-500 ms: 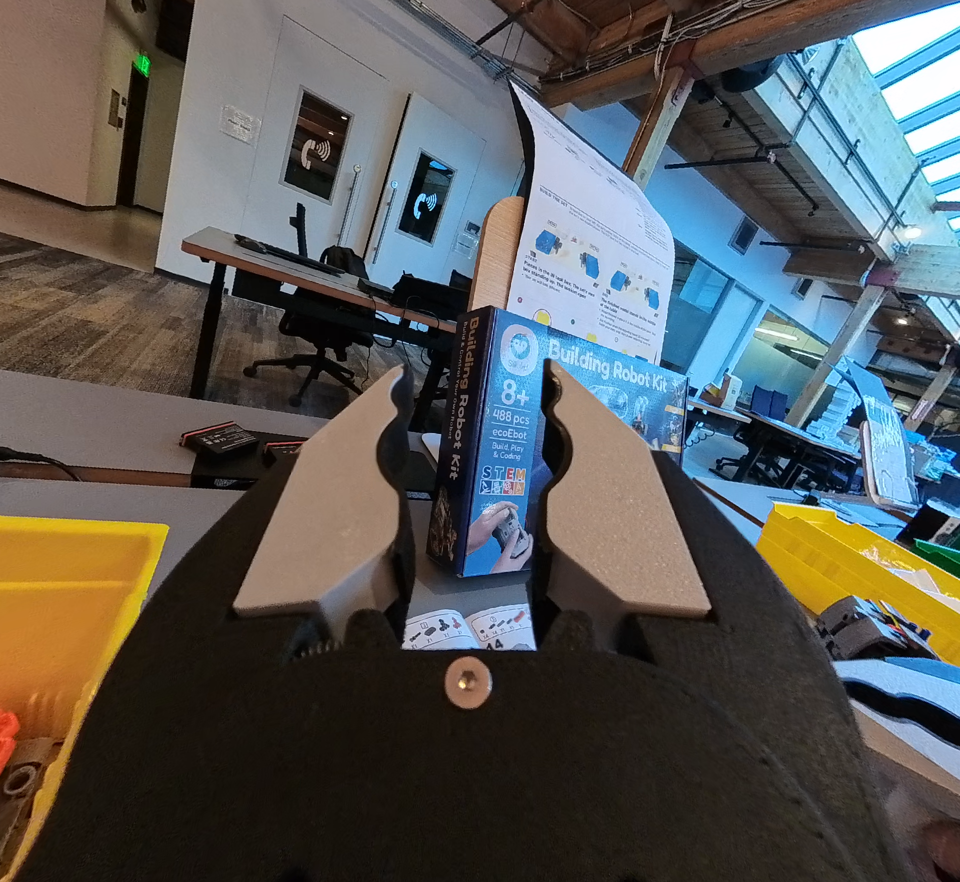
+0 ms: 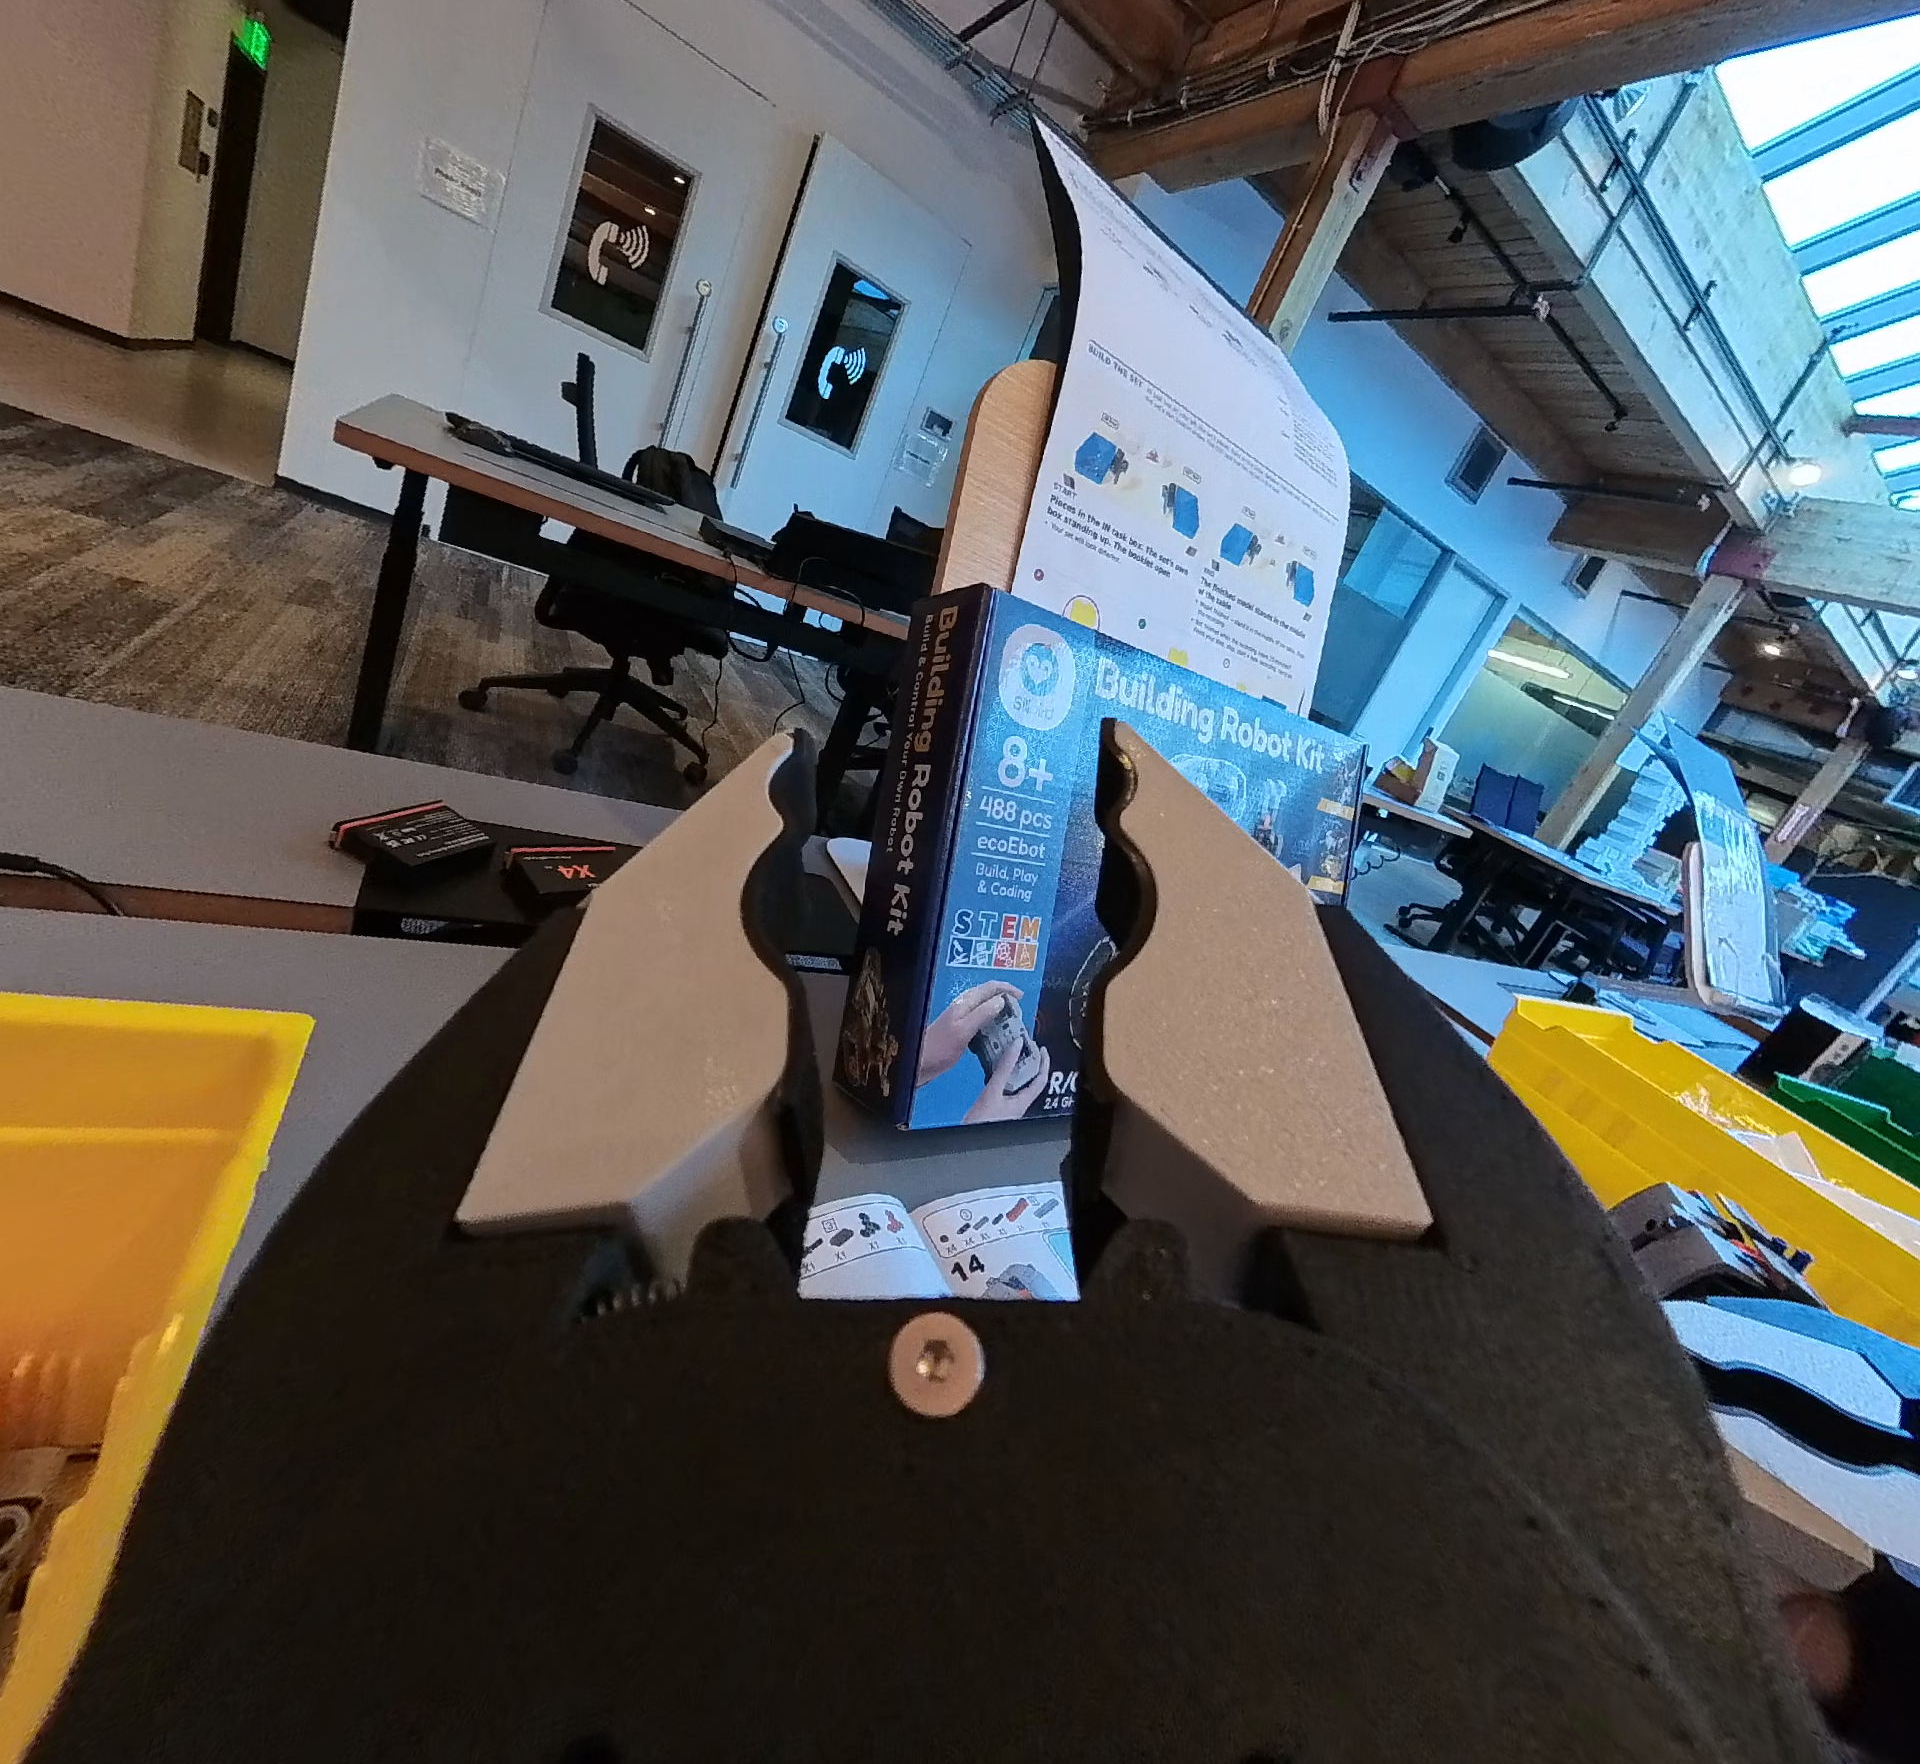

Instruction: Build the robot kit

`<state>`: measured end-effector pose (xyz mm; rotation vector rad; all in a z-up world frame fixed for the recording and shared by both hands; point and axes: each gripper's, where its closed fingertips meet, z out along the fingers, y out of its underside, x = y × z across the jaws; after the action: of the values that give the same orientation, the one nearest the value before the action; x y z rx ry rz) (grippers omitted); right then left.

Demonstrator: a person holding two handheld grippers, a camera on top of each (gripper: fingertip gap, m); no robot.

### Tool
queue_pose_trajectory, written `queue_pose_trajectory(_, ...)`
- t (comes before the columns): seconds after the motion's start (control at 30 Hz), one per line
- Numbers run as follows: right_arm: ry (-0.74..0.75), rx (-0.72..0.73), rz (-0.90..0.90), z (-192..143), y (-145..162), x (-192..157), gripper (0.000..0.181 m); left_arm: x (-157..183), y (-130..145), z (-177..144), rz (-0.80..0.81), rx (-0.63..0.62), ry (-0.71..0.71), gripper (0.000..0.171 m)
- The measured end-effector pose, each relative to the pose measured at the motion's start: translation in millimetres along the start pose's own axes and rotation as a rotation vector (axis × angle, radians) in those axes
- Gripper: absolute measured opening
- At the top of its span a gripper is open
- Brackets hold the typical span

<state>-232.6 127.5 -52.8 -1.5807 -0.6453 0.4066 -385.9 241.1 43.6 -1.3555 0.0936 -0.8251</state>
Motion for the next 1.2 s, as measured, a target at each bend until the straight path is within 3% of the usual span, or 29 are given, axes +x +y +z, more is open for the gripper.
queue_pose_trajectory(0.17, -0.010, 0.002, 0.013, -0.2, -0.9, -1.9, 0.004, -4.8, -1.8, -1.0, 0.023, 0.009, -0.040, 0.060)
queue_pose_trajectory(0.97, 0.020, -0.034, 0.061, -1.4, 2.0, 2.4, 0.004, -1.0, 8.6, 3.9, 0.025, -0.040, -0.029, 0.063)
queue_pose_trajectory(1.07, 0.035, -0.052, 0.057, -0.6, 6.2, 5.9, 0.004, 21.3, 15.1, 7.9, 0.035, -0.082, 0.111, 0.053)
queue_pose_trajectory(1.2, -0.028, -0.153, 0.178, 6.1, 27.6, 0.9, 0.004, 79.9, 34.3, 2.2, -0.056, -0.202, 0.525, 0.039)
